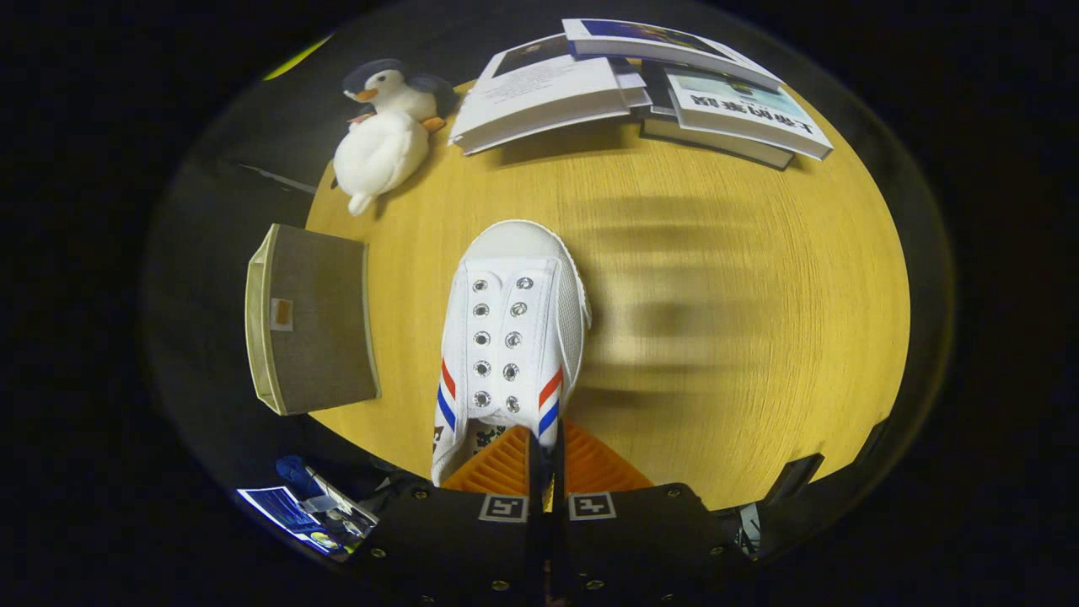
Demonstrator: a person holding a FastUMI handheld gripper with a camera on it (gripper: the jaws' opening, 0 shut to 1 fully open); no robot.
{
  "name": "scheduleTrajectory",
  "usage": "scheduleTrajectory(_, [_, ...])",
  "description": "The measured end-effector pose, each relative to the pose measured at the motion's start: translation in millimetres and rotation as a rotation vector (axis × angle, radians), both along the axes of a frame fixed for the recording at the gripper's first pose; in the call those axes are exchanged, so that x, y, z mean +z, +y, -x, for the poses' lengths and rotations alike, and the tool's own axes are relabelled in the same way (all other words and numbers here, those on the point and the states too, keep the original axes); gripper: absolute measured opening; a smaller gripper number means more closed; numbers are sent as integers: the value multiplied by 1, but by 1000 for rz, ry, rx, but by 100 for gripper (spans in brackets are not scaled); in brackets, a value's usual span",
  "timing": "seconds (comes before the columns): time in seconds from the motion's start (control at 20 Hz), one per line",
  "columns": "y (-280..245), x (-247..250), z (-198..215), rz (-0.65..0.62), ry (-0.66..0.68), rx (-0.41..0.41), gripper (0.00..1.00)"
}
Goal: Open the storage box then place both shoes into the box .Put the left shoe in first, then the right shoe, with the right side of both shoes facing outward in a uniform manner.
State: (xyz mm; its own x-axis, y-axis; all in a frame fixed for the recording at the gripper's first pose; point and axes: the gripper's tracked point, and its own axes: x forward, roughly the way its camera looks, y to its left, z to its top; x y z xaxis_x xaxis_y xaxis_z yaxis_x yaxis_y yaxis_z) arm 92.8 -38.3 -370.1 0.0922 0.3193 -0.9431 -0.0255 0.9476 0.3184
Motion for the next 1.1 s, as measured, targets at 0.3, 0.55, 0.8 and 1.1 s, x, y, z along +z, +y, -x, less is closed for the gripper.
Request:
scheduleTrajectory(0.3, [55, 68, -13, -42, -100, 94, 3])
scheduleTrajectory(0.55, [111, 111, -26, -68, -173, 194, 3])
scheduleTrajectory(0.8, [165, 134, -40, -67, -218, 286, 3])
scheduleTrajectory(1.1, [236, 146, -45, -81, -230, 388, 3])
